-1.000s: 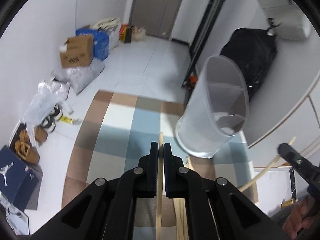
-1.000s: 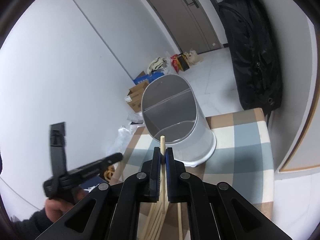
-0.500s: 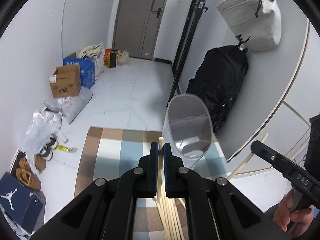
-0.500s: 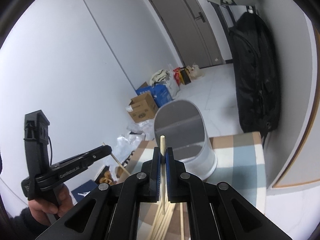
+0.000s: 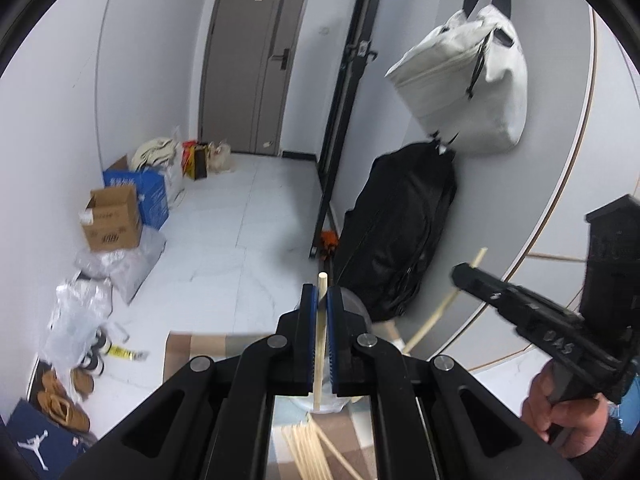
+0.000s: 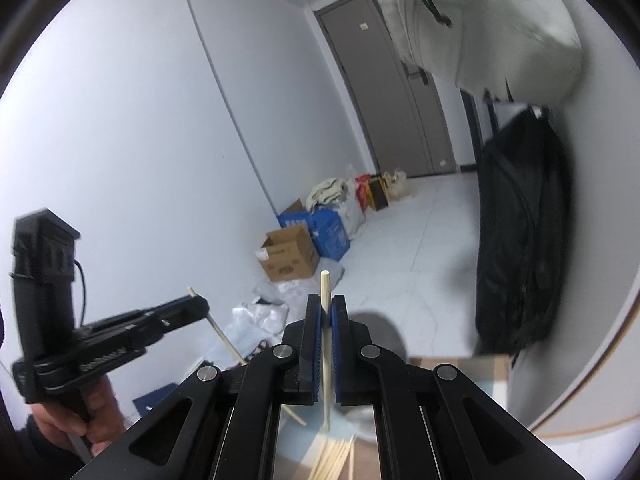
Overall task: Organize utensils
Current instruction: 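Raise both held chopsticks over the white holder and drop them in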
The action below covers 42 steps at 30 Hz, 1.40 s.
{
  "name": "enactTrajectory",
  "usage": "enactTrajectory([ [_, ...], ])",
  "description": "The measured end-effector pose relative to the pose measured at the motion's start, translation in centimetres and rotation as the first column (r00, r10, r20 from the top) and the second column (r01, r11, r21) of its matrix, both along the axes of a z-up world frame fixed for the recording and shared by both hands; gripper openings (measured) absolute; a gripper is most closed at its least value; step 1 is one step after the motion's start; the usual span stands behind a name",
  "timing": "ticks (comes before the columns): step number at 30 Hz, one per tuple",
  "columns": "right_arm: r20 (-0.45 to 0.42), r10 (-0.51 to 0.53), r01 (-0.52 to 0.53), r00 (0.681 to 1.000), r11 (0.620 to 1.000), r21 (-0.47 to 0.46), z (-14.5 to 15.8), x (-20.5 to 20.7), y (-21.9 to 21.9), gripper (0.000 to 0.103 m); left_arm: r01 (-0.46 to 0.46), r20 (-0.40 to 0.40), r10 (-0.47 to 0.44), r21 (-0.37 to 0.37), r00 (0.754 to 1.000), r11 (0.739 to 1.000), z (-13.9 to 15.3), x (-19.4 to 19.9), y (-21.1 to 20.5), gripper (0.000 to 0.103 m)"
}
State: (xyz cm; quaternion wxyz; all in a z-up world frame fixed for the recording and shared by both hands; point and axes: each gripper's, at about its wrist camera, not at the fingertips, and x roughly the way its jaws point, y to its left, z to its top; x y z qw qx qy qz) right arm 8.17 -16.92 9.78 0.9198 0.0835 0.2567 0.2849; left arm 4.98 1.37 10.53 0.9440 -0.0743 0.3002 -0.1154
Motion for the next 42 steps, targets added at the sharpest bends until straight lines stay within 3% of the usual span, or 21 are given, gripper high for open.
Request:
enactTrajectory([
  [9, 0.018, -0.042, 0.042, 0.999, 0.999, 0.001, 2.0, 4.2, 0.4, 0.004, 0.026, 0.036, -0.027, 0.03, 0.999, 0.999, 1.7, 4.2, -1.4, 0.001],
  [18, 0.046, -0.085, 0.085, 0.995, 0.996, 0.002, 1.9, 7.4, 0.6, 0.004, 0.043, -0.002, -0.043, 0.036, 0.999, 0.998, -0.7, 7.9, -1.4, 0.001],
  [31, 0.009, -0.055, 0.055, 0.998, 0.997, -0.062, -1.7, 9.9, 1.9, 0.004, 0.081, -0.044, -0.08, 0.022, 0.996, 0.996, -3.3, 10.4, -2.3, 0.001],
  [38, -0.038, -0.042, 0.04, 0.998, 0.997, -0.066, -4.1, 10.6, 1.9, 0.004, 0.169, -0.059, -0.17, -0.017, 0.984, 0.985, -4.1, 11.0, -3.0, 0.001],
  [42, -0.109, -0.045, 0.043, 0.993, 0.999, -0.021, -5.7, 11.2, 0.9, 0.005, 0.224, -0.078, -0.226, -0.032, 0.971, 0.974, -4.6, 11.4, -3.8, 0.001],
])
